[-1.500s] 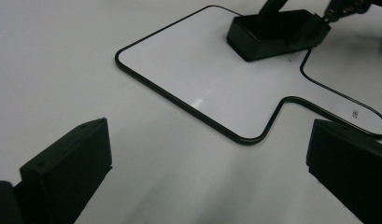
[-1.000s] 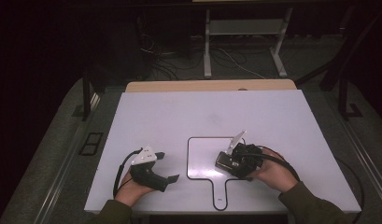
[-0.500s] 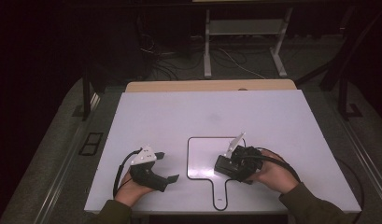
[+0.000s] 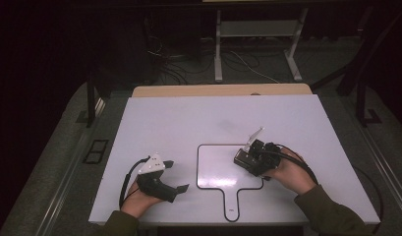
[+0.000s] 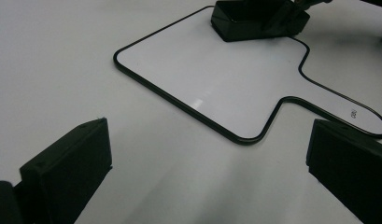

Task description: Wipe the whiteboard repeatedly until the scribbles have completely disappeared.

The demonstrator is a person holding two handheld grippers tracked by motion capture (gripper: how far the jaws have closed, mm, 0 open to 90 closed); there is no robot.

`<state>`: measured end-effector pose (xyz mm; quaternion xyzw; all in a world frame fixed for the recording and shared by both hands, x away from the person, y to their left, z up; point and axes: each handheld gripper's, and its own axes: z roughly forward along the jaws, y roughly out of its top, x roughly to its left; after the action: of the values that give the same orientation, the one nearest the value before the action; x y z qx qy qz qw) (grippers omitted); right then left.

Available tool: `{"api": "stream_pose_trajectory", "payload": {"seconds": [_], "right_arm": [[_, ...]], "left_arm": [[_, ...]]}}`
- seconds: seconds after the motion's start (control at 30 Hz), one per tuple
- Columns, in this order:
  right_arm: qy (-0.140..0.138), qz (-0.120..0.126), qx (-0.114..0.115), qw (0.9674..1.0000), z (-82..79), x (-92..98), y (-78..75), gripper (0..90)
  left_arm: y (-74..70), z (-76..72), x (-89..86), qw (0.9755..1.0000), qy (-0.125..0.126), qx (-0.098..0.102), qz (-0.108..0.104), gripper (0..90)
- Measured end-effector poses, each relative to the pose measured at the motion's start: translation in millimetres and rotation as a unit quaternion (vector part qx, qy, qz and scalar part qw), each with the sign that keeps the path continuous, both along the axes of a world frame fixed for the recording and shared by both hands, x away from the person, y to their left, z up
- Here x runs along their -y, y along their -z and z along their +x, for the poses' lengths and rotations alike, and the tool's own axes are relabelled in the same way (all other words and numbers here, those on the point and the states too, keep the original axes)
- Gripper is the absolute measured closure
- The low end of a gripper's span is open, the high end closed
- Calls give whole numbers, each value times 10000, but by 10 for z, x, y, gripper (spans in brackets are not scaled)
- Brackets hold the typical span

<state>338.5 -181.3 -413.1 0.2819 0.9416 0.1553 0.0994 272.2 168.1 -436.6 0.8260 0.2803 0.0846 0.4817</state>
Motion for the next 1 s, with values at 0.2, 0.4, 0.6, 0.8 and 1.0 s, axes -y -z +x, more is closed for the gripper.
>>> {"api": "stream_pose_trajectory", "payload": {"seconds": [0.2,0.4,0.6,0.8,1.0], "right_arm": [[0,18,-49,10000,2,4,-1,390],[-385,101,-268,9988,-226,-30,-3,390],[-202,38,-175,9996,-137,-13,-5,391],[249,31,-114,9996,199,61,4,390],[534,128,-71,9985,414,114,17,390]], "left_arm": [[2,0,4,10000,13,-13,18,0],[5,3,1,10000,3,-10,3,0],[-2,-6,7,10000,14,-9,4,0],[6,1,16,10000,27,-3,21,0],[5,-1,21,10000,32,4,32,0]]}}
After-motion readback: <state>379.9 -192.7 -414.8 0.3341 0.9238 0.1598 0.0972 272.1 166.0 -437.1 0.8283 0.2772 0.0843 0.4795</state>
